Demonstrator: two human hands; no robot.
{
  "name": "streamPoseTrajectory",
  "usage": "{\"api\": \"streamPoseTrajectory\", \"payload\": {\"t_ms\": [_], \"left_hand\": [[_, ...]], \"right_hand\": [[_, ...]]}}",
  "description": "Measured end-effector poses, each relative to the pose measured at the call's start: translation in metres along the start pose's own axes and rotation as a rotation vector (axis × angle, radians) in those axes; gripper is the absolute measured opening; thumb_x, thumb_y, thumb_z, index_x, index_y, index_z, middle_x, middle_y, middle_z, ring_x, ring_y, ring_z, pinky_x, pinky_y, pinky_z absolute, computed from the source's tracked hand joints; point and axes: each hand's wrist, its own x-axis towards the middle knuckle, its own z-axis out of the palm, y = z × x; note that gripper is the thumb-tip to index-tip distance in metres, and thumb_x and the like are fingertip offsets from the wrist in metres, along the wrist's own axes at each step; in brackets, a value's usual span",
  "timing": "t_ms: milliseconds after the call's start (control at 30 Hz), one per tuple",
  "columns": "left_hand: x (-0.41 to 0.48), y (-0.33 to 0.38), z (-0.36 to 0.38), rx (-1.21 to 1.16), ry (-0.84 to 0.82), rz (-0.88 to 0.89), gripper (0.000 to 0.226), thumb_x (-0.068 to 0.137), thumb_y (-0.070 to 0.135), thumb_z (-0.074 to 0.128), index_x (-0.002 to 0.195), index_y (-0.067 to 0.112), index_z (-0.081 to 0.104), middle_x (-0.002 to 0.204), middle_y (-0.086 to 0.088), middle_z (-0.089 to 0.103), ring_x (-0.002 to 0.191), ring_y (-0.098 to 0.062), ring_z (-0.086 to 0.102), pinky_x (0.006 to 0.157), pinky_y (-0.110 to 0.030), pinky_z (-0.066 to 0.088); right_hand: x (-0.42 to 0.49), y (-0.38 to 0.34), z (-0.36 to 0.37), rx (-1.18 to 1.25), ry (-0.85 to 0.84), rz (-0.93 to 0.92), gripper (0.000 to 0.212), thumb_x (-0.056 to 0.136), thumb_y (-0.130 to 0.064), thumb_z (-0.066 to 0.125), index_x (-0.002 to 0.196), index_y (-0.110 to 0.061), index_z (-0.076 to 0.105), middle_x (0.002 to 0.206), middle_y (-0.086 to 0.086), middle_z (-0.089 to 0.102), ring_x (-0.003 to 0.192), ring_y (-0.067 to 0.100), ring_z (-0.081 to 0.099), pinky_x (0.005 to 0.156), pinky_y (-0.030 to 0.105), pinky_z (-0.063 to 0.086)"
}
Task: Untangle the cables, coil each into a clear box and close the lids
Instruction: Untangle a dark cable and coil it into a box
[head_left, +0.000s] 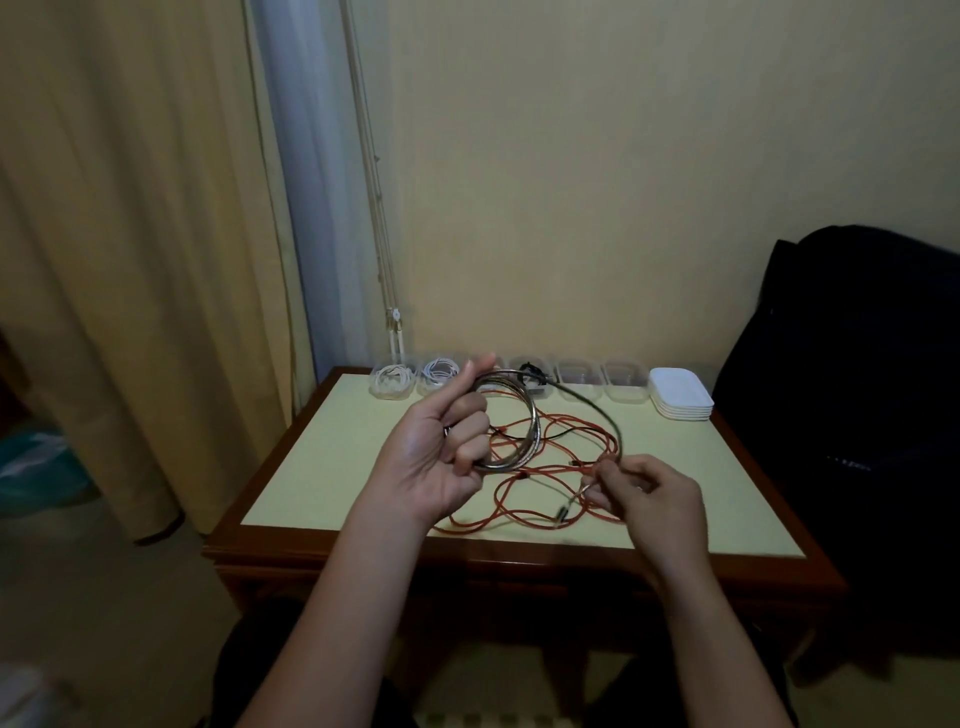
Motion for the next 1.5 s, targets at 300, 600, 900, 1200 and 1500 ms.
{"api": "streamPoseTrajectory", "payload": {"t_ms": [300,600,900,1200,1500], "left_hand": [[0.010,-0.028,-0.002,0.072,0.051,-0.105,0.024,0.092,0.019,0.058,0.111,0.010,0.070,0.049,0.009,0.021,0.033,-0.004,0.012,0.029,-0.016,0.009],[0.013,-0.031,0.000,0.225,0.115,-0.002,0.032,0.090,0.020,0.062,0.119,0.009,0.068,0.051,0.008,0.017,0.031,-0.002,0.016,0.028,-0.015,0.010],[0.017,-0.032,-0.002,0.384,0.183,0.187,0.023,0.098,0.018,0.060,0.114,0.007,0.071,0.053,0.008,0.017,0.037,-0.002,0.014,0.032,-0.017,0.009],[0.014,-0.033,0.000,0.358,0.143,0.161,0.025,0.096,0.019,0.061,0.117,0.007,0.070,0.052,0.008,0.018,0.036,-0.003,0.015,0.033,-0.018,0.009],[0.006,-0.004,0.004,0.194,0.109,0.162,0.029,0.084,0.019,0.061,0.111,0.008,0.068,0.049,0.009,0.019,0.032,-0.002,0.016,0.032,-0.018,0.009]], "right_hand": [[-0.022,-0.037,0.018,0.778,0.009,0.188,0.007,0.093,0.005,0.064,0.099,0.008,0.065,0.084,0.018,0.074,0.081,0.023,0.076,0.068,0.022,0.060],[-0.035,-0.048,0.028,0.726,-0.370,0.363,0.016,0.096,-0.010,0.061,0.104,0.001,0.069,0.084,0.010,0.074,0.073,0.017,0.073,0.069,0.030,0.063],[-0.044,-0.054,0.026,0.329,-0.505,0.133,0.019,0.092,-0.013,0.070,0.109,-0.005,0.073,0.089,0.006,0.072,0.082,0.014,0.070,0.077,0.029,0.060],[-0.029,-0.045,0.013,-0.259,-0.363,-0.194,0.008,0.094,-0.010,0.069,0.099,-0.015,0.074,0.075,-0.001,0.077,0.061,0.012,0.070,0.065,0.021,0.053],[0.006,-0.025,-0.024,-0.491,0.145,-0.309,0.022,0.095,-0.011,0.068,0.080,-0.028,0.068,0.072,-0.010,0.072,0.070,0.002,0.069,0.076,0.028,0.060]]}}
